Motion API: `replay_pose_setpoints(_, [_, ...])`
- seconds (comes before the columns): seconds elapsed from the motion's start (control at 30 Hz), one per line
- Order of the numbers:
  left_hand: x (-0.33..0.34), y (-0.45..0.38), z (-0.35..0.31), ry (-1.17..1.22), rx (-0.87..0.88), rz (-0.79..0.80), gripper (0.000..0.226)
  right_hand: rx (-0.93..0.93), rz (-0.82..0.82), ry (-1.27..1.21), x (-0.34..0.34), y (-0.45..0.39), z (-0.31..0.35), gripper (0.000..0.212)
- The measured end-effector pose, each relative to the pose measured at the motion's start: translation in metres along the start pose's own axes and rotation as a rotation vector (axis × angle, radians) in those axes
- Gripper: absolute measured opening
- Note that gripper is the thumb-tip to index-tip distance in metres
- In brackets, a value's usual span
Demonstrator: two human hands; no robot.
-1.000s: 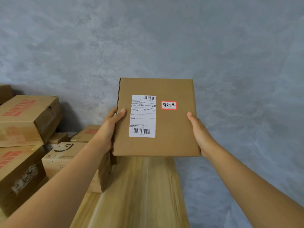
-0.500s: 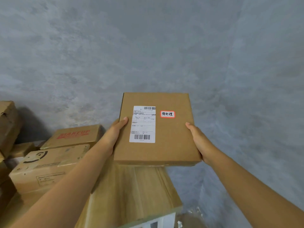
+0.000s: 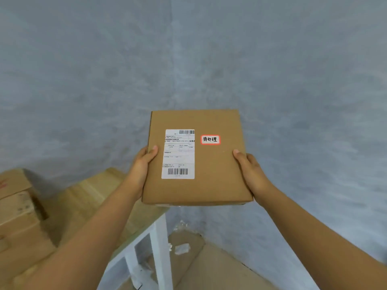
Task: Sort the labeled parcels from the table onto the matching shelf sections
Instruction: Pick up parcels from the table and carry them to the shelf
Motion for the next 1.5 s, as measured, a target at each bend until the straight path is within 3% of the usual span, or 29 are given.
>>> replay_pose_setpoints(0.3, [0.148,0.108,0.016,0.013,-0.043,0.280,0.039,0.003,-0.287,-0.017,-0.206,0.058,-0.005,0.051])
replay_pose_setpoints(0.77, [0.395,0.409,0.056,-0.016,-0.129,0.685,0.038,0.071,-0.727,-0.077,-0.579,0.220,-0.027,0.046])
replay_pose_setpoints(1.2, [0.597,0.597,0.099,-0.060,-0.167,1.030,0.041,0.104,-1.058,-0.113,-0.809,0.303,-0.051,0.062])
replay_pose_setpoints(1.5, [0.726,0.704,0.124,-0.056,-0.220,1.211,0.037,0.115,-1.233,-0.071,-0.944,0.323,-0.052,0.061])
Point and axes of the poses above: each hand's wrist, its own y-axis away from the middle knuckle, its own x-axis out of the palm, z = x × y, the point moved 6 cm from there along -y, towards the middle knuckle, and after that the axes turned 15 degrees about -z, right-handed, at the moved point
